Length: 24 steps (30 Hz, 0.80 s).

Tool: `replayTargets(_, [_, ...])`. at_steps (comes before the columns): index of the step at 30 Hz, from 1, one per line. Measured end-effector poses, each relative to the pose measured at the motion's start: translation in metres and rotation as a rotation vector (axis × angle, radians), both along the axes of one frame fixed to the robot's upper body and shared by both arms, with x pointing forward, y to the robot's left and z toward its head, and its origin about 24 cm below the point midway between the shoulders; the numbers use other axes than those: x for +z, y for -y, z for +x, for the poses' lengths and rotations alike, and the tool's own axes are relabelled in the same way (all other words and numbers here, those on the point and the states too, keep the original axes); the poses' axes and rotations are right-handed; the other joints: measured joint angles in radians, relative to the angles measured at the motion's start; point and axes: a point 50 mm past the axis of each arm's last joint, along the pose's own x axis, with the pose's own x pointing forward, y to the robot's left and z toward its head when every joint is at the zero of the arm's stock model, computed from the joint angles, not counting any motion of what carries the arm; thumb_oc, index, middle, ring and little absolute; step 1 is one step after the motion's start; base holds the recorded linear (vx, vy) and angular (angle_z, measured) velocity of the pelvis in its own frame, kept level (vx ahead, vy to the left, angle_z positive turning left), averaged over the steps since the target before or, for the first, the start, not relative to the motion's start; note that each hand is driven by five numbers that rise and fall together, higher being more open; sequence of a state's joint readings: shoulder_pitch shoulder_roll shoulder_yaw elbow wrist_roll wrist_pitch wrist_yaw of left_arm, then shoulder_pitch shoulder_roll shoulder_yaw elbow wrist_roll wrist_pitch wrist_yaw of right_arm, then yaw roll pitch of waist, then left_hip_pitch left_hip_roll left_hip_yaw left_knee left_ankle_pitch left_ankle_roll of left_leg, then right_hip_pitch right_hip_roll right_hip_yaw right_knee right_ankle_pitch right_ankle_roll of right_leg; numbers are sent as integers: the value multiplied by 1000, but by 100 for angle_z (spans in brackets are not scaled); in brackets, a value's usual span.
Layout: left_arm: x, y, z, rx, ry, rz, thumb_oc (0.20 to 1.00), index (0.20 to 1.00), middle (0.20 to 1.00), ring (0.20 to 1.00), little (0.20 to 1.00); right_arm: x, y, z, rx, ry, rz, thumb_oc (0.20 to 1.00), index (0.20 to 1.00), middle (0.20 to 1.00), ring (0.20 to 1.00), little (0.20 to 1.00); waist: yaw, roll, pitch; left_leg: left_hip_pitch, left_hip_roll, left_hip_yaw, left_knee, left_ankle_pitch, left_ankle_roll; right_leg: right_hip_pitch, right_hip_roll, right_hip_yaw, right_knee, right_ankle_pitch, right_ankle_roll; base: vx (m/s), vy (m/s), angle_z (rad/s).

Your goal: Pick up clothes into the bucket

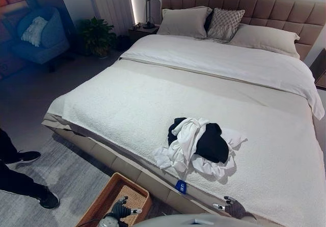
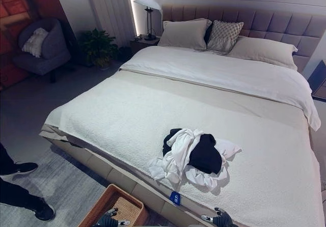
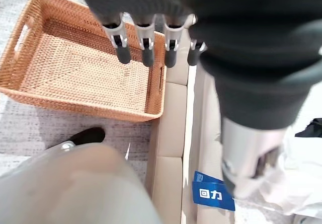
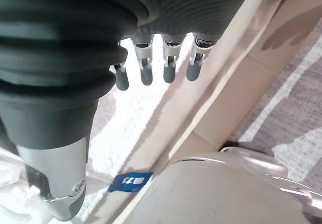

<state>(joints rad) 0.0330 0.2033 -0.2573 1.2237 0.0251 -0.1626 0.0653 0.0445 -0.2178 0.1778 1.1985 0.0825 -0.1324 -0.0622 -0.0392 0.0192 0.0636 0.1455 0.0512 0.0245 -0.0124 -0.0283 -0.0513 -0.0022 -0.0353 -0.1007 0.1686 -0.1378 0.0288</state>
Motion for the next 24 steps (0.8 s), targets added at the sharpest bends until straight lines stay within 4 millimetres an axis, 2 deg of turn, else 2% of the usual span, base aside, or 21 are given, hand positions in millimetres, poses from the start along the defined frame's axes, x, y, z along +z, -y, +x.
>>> replayTargets(11, [-1, -1, -1, 2, -7, 4, 1000, 1000, 1000, 1000, 1000, 0, -1, 0, 0, 1, -1, 1000, 1000, 1000, 1000, 1000, 0, -2, 1, 0, 0, 0, -7, 0, 0, -2, 0, -1, -2, -1, -1, 7, 0, 0])
replayTargets(18, [-1, -2, -3, 7, -14, 16, 1000, 1000, 1000, 1000, 1000, 4, -3, 14, -2, 55, -34, 1000, 1000, 1000, 1000, 1000, 1, -2, 3, -2, 2, 2, -12, 0, 0, -2, 2, -1, -13, 0, 0, 0, 0, 0])
replayTargets(23, [1, -4, 3, 10, 8, 50, 1000, 1000, 1000, 1000, 1000, 31, -17, 79, 86, 301, -61, 1000, 1000, 1000, 1000, 1000, 3, -2, 36, -34, 3, 2, -6, 1, 0, -31, 4, -6, -14, 10, 11, -27, 2, -1])
replayTargets(24, [1, -5, 4, 10, 11, 54, 1000, 1000, 1000, 1000, 1000, 36, -17, 87, 92, 334, -70, 1000, 1000, 1000, 1000, 1000, 1, -3, 37, -40, 3, 2, -4, 1, 0, -37, 4, -5, -14, 12, 12, -89, 2, 0])
